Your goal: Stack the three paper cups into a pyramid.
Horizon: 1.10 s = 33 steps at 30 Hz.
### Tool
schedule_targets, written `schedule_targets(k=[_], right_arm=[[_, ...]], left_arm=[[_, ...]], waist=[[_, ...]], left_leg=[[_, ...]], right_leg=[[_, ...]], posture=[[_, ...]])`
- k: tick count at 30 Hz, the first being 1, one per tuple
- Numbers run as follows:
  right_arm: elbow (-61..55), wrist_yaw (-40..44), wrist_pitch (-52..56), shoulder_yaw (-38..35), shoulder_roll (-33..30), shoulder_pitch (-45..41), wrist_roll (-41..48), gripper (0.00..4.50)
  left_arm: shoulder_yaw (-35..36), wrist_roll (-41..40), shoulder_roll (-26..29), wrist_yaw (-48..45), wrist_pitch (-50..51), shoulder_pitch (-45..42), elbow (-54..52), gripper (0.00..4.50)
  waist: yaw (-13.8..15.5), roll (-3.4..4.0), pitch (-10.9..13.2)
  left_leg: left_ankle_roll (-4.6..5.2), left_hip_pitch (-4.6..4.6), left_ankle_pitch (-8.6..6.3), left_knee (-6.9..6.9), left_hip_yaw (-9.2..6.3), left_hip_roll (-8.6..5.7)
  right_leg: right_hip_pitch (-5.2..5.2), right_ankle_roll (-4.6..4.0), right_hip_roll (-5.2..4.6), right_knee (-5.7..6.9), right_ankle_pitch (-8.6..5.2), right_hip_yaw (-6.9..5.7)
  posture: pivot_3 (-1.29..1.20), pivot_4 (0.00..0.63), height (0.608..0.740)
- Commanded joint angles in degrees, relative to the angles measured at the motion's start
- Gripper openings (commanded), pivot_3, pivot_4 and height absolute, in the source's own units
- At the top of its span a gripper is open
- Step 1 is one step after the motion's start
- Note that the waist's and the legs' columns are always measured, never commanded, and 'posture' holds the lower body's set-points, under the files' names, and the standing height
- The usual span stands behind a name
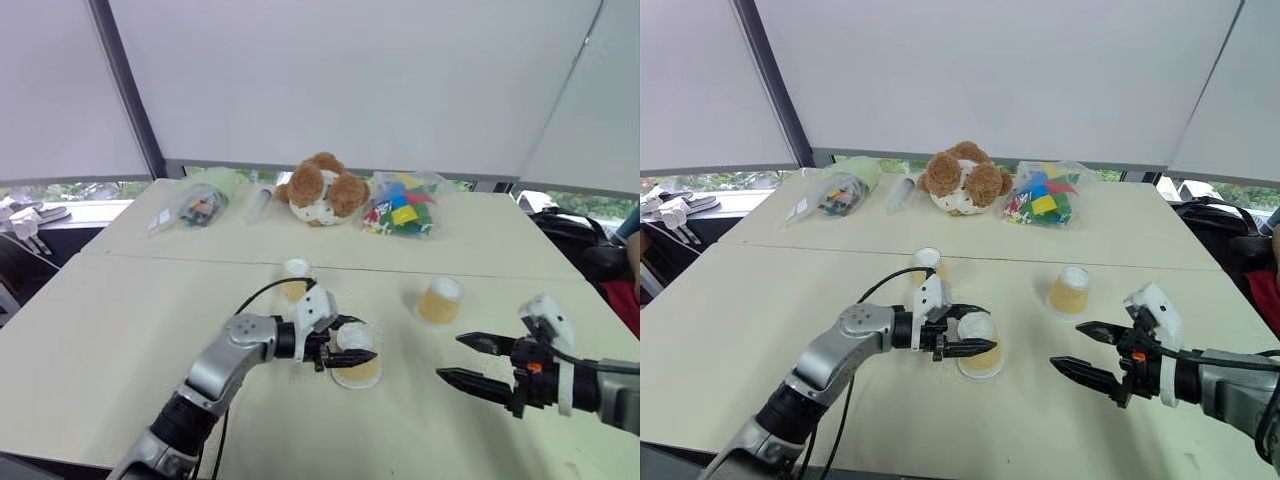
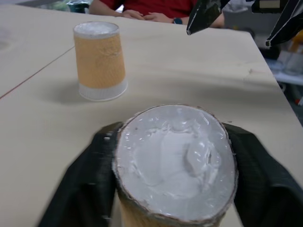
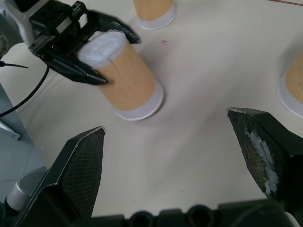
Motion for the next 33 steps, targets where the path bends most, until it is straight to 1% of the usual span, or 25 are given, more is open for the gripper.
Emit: schedule_targets(k=[1, 3, 5, 8, 10, 12, 14, 17, 21, 24, 28, 33], right_arm=[[-2.1, -1.2, -0.3, -2.1, 0.5, 0.6, 1.5, 4.5], [-2.4, -1.6, -0.6, -1.8, 0.7, 1.0, 1.7, 4.5], [-2.3, -1.7, -1.0, -1.6, 0.8, 1.3, 1.5, 4.5], [-1.5, -1.5, -1.5, -1.3, 0.8, 1.3, 1.2, 4.5], [-0.6, -1.1, -2.0, -1.1, 0.6, 0.6, 0.8, 4.5], [0.3, -1.2, -2.4, -1.3, 0.8, -0.6, 1.4, 4.5], [1.5, -1.3, -2.4, -1.4, 0.9, -3.0, 2.7, 4.5], [2.7, -0.7, -2.1, -0.4, -0.2, -5.2, 2.5, 4.5], [3.2, -0.3, -1.7, 0.4, -1.3, -7.4, 2.6, 4.5], [3.4, -0.5, -1.7, 0.8, -1.5, -8.0, 2.5, 4.5], [2.8, -1.4, -1.7, 0.8, -1.0, -7.7, 2.5, 4.5], [2.0, -2.4, -1.8, 0.3, -0.4, -6.8, 2.8, 4.5]], left_arm=[[0.6, 0.1, -0.1, -1.3, -1.8, -0.8, -0.5, 4.42], [1.9, -0.7, 0.2, -1.3, -1.5, -0.6, -1.6, 4.42], [4.9, -2.8, 0.8, 0.2, 0.0, 0.0, -4.8, 4.42], [11.6, -5.5, 2.4, 5.4, 4.0, 1.7, -11.0, 4.42], [16.0, -3.9, 3.5, 11.8, 5.9, 4.0, -14.3, 4.42], [19.1, -1.9, 3.1, 18.5, 7.1, 5.9, -15.9, 4.42], [19.6, 3.3, 2.0, 26.0, 5.6, 6.9, -13.9, 4.42], [19.9, 7.5, -0.5, 33.2, 3.6, 6.0, -8.7, 4.42], [19.9, 8.6, -2.9, 34.7, -2.3, 2.3, 1.4, 4.42], [19.6, 8.4, -4.2, 34.1, -5.6, 0.5, 5.8, 4.42], [19.5, 7.7, -5.2, 32.0, -8.4, -1.6, 10.1, 4.42], [19.7, 6.6, -5.5, 29.5, -8.8, -3.1, 12.4, 4.42]], waist=[[0.0, 0.0, 0.0], [0.0, 0.0, 0.0], [0.0, 0.0, 0.0], [-0.2, 0.0, 0.0], [-0.3, 0.03, 0.0], [-0.2, 0.04, 0.0], [0.0, 0.02, 0.0], [0.6, -0.02, 0.0], [0.9, -0.03, 0.0], [1.0, -0.03, 0.0], [1.0, -0.02, 0.0], [0.9, -0.02, 0.0]], left_leg=[[0.0, 0.0, 0.0, 0.0, 0.0, 0.0], [0.01, 0.0, 0.0, 0.0, -0.01, 0.01], [0.01, 0.0, 0.0, 0.0, -0.01, 0.01], [0.01, 0.0, 0.0, 0.0, -0.03, 0.06], [0.01, 0.01, -0.01, 0.0, -0.04, 0.08], [0.02, 0.03, -0.01, 0.0, -0.06, 0.09], [0.02, 0.04, -0.01, 0.01, -0.05, 0.08], [0.02, 0.03, -0.01, 0.09, -0.03, -0.01], [0.02, 0.0, -0.01, 0.11, 0.0, -0.02], [0.02, -0.01, -0.01, 0.09, -0.01, -0.02], [0.02, -0.04, -0.01, 0.08, 0.0, -0.01], [0.02, -0.04, -0.01, 0.08, 0.0, -0.01]], right_leg=[[0.0, 0.0, 0.0, 0.0, 0.0, 0.0], [0.0, 0.0, 0.0, 0.0, 0.0, 0.0], [-0.01, 0.0, 0.0, 0.0, 0.0, -0.01], [-0.02, 0.01, 0.01, 0.01, 0.0, 0.0], [-0.02, 0.01, 0.01, 0.03, 0.01, 0.0], [-0.01, 0.02, 0.01, 0.05, 0.01, 0.0], [0.03, 0.02, -0.01, 0.05, 0.01, -0.01], [0.09, 0.05, -0.05, 0.05, 0.03, -0.04], [0.04, 0.05, -0.06, 0.05, 0.03, -0.03], [0.02, 0.05, -0.04, 0.05, 0.03, -0.03], [-0.01, 0.06, -0.04, 0.05, 0.03, -0.03], [-0.01, 0.06, -0.03, 0.05, 0.04, -0.03]], posture=[[0.0, 0.15, 0.74], [0.0, 0.15, 0.74], [0.0, 0.15, 0.74], [0.0, 0.15, 0.74], [0.0, 0.15, 0.74], [0.0, 0.15, 0.74], [0.0, 0.15, 0.74], [0.0, 0.15, 0.74], [0.0, 0.15, 0.74], [0.0, 0.15, 0.74], [0.0, 0.15, 0.74], [0.0, 0.15, 0.74]])
